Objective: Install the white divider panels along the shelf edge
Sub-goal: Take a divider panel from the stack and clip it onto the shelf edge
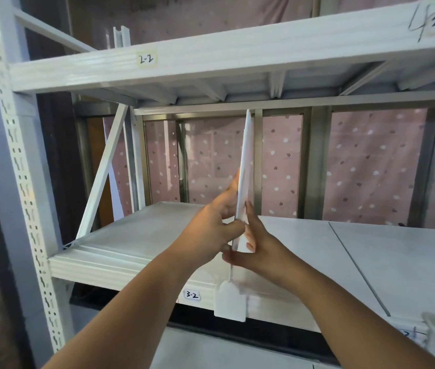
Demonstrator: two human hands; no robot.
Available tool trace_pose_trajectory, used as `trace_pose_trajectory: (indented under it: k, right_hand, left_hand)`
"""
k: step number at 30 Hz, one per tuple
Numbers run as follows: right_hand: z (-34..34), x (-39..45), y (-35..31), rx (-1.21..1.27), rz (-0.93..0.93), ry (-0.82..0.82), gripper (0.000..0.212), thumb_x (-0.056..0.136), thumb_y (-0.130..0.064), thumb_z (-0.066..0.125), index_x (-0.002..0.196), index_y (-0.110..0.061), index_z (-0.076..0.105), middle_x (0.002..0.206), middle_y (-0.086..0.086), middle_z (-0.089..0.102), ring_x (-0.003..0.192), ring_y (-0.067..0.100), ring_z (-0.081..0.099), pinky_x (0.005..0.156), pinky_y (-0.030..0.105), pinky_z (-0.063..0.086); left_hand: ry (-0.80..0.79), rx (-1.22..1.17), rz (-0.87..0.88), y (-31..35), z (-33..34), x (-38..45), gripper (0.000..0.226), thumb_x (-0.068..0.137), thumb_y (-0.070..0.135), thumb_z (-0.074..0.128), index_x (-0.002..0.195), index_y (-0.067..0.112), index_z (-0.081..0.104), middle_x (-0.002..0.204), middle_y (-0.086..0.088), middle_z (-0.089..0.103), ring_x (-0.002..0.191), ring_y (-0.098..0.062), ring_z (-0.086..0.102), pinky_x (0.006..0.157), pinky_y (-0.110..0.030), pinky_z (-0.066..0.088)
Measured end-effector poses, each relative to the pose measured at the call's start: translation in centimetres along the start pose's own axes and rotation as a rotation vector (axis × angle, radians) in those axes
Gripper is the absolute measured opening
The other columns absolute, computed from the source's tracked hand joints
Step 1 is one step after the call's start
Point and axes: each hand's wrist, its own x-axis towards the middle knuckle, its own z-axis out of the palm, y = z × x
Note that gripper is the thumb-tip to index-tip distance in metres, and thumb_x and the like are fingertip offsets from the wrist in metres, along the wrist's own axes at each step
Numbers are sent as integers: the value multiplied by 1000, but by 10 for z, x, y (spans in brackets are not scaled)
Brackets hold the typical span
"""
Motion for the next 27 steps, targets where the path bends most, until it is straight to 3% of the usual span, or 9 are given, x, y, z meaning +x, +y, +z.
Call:
trace_pose_trajectory:
  k: [2, 5, 6, 9, 13, 16, 19, 22, 27]
  right_hand:
    - [-4, 3, 1, 33, -19, -6, 128, 77, -54, 85, 140, -75, -25, 168, -29, 15, 149, -1, 29, 117, 29, 33]
    - [3, 3, 6, 24, -27, 7, 126, 74, -62, 81, 133, -79, -29, 172, -22, -1, 160, 15, 8, 126, 49, 25]
    - [5, 2, 7, 26, -36, 9, 124, 74, -62, 80, 133, -80, -28, 171, -24, -3, 160, 17, 5, 126, 47, 26]
    - [3, 2, 11, 47, -53, 4, 121, 83, -50, 81, 133, -81, -25, 165, -31, -13, 158, 9, -7, 117, 22, 32]
    - [0, 4, 14, 73, -55, -45, 114, 83, -51, 80, 138, -81, -16, 168, -26, -11, 158, 10, 1, 120, 32, 28]
    - [6, 6, 15, 93, -83, -69, 106, 93, -41, 75, 141, -79, -11, 163, -37, -2, 154, 5, 6, 111, 15, 30]
    - [8, 5, 16, 110, -92, -77, 102, 97, -30, 71, 145, -76, -7, 155, -47, 7, 154, 8, 15, 121, 25, 31]
    - [10, 4, 17, 116, -111, -86, 101, 101, -19, 66, 151, -70, -5, 162, -40, 11, 154, 17, 29, 123, 42, 35]
    - [16, 2, 20, 169, -81, -67, 102, 101, -13, 65, 150, -71, -3, 172, -18, 13, 152, 26, 37, 120, 48, 39]
  left_hand:
    - [-17, -30, 5, -1, 0, 1, 89, 97, 6, 61, 149, 75, 38, 115, 9, 83, 106, -21, 79, 68, -51, 70]
    - [-50, -117, -6, -2, -4, -1, 90, 99, 3, 62, 151, 73, 38, 121, 5, 82, 107, -22, 80, 62, -35, 64]
    - [-57, -147, -12, -3, -6, -1, 88, 99, 3, 63, 151, 71, 40, 123, 5, 82, 109, -23, 80, 62, -35, 65]
    - [-101, -199, -13, -6, -12, 1, 82, 100, 6, 71, 146, 70, 50, 136, 0, 76, 112, -34, 78, 70, -46, 69]
    - [-123, -297, -1, -21, -19, 4, 69, 98, 11, 78, 157, 38, 56, 150, 0, 67, 125, -39, 73, 97, -63, 63]
    - [-140, -394, 17, -29, -17, 1, 66, 96, 19, 77, 156, 38, 57, 156, 11, 63, 131, -30, 71, 84, -47, 68]
    - [-147, -429, 28, -35, -13, 0, 59, 98, 19, 75, 152, 38, 62, 143, 10, 72, 111, -16, 74, 62, -34, 66]
    - [-119, -390, 46, -38, -9, -2, 47, 101, 16, 70, 143, 35, 70, 122, 17, 78, 84, -16, 75, 57, -33, 65]
    - [-14, -291, 68, -42, 4, -7, 39, 102, 11, 61, 107, 45, 81, 92, 19, 75, 76, -21, 66, 59, -32, 62]
